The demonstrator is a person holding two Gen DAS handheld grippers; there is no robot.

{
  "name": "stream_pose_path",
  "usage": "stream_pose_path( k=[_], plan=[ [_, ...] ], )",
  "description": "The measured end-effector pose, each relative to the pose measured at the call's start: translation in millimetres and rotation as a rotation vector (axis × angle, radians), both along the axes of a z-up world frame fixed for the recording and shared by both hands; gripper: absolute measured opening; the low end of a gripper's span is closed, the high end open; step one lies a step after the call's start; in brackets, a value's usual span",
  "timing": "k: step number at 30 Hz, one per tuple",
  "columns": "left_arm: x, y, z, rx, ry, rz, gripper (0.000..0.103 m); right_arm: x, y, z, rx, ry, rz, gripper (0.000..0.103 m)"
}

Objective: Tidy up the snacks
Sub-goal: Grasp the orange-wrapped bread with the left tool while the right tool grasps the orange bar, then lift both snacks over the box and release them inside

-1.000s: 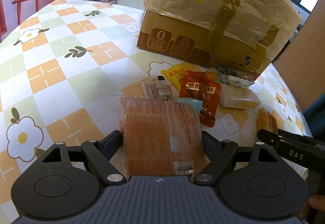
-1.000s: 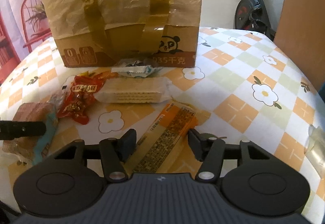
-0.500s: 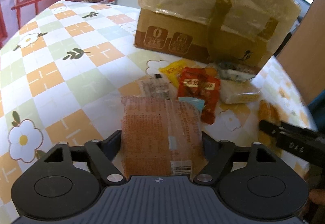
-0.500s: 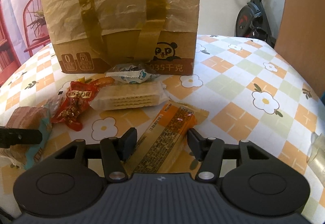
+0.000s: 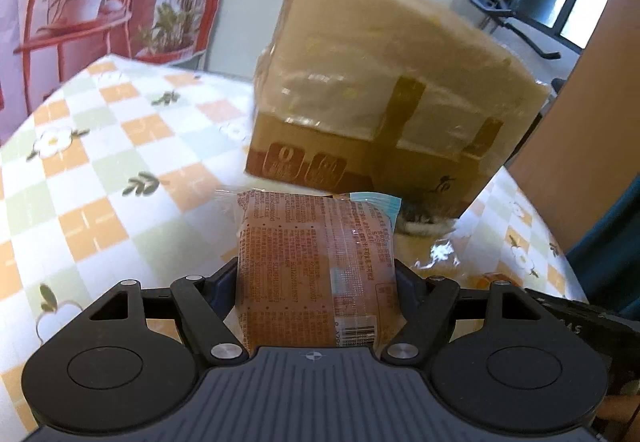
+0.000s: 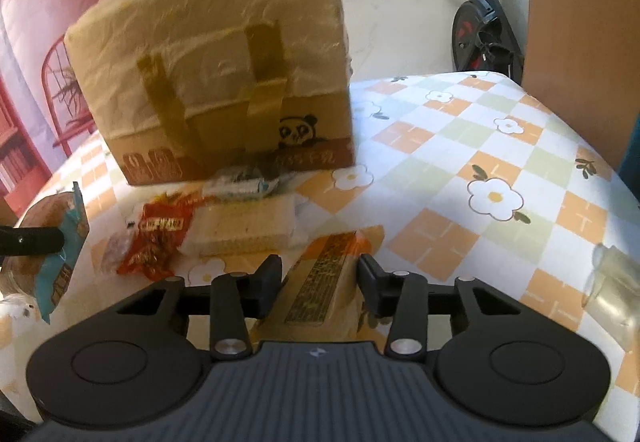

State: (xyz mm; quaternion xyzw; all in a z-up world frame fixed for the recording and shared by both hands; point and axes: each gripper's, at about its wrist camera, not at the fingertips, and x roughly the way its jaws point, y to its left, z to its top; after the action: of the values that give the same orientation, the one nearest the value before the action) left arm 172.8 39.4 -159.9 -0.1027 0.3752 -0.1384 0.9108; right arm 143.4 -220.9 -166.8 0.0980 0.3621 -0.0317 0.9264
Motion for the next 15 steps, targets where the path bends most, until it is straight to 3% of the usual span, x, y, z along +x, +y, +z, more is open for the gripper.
stream_pose_path(
  k=[7,15],
  plan=[
    [1.9,-4.1,1.2,0.002,0.010,-0.007,0.078,5.4,-0.9,-15.3,-0.013,0.088,-0.009,0.043],
    [-0.5,-2.5,4.1,0.001,0.007,-0.006,0.078,12.9,3.1,-22.9,-0.040,0.126,-0.017,0.047]
  ],
)
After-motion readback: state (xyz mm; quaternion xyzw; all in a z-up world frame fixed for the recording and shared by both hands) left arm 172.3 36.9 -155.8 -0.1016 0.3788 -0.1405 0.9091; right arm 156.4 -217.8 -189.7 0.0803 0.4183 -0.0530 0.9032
